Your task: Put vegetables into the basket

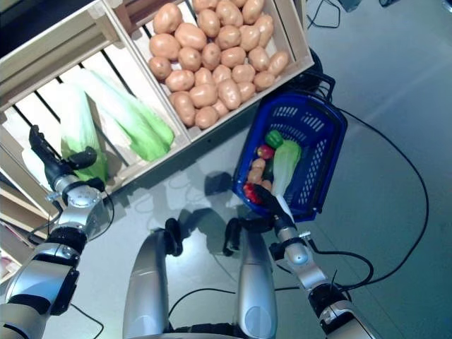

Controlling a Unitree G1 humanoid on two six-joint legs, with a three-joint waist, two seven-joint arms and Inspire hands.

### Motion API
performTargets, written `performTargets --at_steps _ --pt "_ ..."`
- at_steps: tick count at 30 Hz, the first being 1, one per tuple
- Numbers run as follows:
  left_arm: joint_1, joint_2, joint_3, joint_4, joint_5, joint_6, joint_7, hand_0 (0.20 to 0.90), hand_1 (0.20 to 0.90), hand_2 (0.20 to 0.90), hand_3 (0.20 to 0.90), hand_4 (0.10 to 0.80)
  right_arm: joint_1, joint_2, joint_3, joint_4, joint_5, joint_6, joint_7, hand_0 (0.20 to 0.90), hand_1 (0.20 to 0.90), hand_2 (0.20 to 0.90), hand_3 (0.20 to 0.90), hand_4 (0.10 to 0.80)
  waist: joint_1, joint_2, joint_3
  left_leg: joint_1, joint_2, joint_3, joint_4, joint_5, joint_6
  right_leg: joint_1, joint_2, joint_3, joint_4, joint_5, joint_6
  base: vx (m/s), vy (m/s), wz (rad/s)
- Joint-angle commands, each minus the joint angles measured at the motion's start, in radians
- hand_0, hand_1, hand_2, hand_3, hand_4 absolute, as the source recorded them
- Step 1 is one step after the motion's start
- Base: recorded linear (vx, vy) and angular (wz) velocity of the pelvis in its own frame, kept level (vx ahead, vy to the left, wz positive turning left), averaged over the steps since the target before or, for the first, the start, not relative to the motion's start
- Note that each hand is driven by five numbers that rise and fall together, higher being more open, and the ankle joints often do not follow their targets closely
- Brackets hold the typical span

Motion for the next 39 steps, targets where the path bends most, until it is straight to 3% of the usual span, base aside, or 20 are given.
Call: performTargets --at_steps 1,11,21,31,32,33,39 --pt "-0.045 0.104 -0.002 0.007 -0.022 -0.022 0.016 0.9 0.9 0.9 0.9 0.8 0.004 -0.032 0.013 -0.089 0.061 -0.04 -0.064 0.9 0.9 0.9 0.9 0.8 -0.011 0.003 -0.035 0.071 -0.004 0.064 0.038 -0.171 0.034 0.052 -0.017 0.071 -0.051 -0.007 0.076 0.0 0.0 0.0" --pt "-0.083 0.096 -0.021 0.038 -0.089 0.045 -0.082 0.9 0.9 0.9 0.9 0.8 -0.022 -0.035 0.01 -0.1 0.083 -0.023 -0.069 0.9 0.9 0.9 0.9 0.8 -0.014 -0.004 -0.006 0.009 0.002 0.052 0.073 -0.185 0.037 -0.009 -0.011 0.079 -0.015 -0.012 0.075 0.0 0.0 0.0" --pt "-0.09 0.071 -0.052 0.124 -0.199 0.107 -0.272 0.9 0.9 0.9 0.9 0.8 -0.064 -0.036 0.008 -0.106 0.107 -0.008 -0.077 0.9 0.9 0.9 0.9 0.8 -0.02 -0.007 0.007 -0.053 0.006 0.048 0.096 -0.191 0.04 -0.069 -0.005 0.082 0.008 -0.013 0.075 0.0 0.0 0.0" --pt "-0.098 0.089 -0.047 0.127 -0.232 0.128 -0.253 0.9 0.9 0.9 0.9 0.8 -0.073 -0.052 -0.007 -0.146 0.132 -0.007 -0.094 0.9 0.9 0.9 0.9 0.8 -0.027 -0.003 0.007 -0.119 0.006 0.045 0.132 -0.2 0.042 -0.133 -0.009 0.08 0.042 -0.02 0.071 -0.016 0.002 -0.02" --pt "-0.105 0.093 -0.045 0.129 -0.23 0.122 -0.249 0.679 0.679 0.679 0.679 0.653 -0.075 -0.054 -0.007 -0.143 0.135 -0.01 -0.095 0.9 0.9 0.9 0.9 0.8 -0.027 -0.002 0.007 -0.125 0.007 0.044 0.137 -0.201 0.042 -0.139 -0.01 0.079 0.046 -0.022 0.07 -0.052 -0.005 -0.03" --pt "-0.112 0.097 -0.046 0.127 -0.223 0.107 -0.247 0.3 0.3 0.3 0.3 0.4 -0.08 -0.055 -0.009 -0.137 0.142 -0.014 -0.096 0.9 0.9 0.9 0.9 0.8 -0.027 -0.001 0.007 -0.131 0.007 0.044 0.142 -0.203 0.044 -0.144 -0.012 0.078 0.051 -0.024 0.069 -0.05 -0.008 -0.02" --pt "-0.108 0.1 -0.042 0.11 -0.216 0.091 -0.224 0.3 0.3 0.3 0.3 0.4 -0.088 -0.054 -0.012 -0.121 0.153 -0.033 -0.095 0.9 0.9 0.9 0.9 0.8 -0.023 0.004 0.007 -0.117 0.007 0.047 0.133 -0.2 0.044 -0.131 -0.011 0.077 0.042 -0.021 0.069 -0.029 -0.007 0.0"
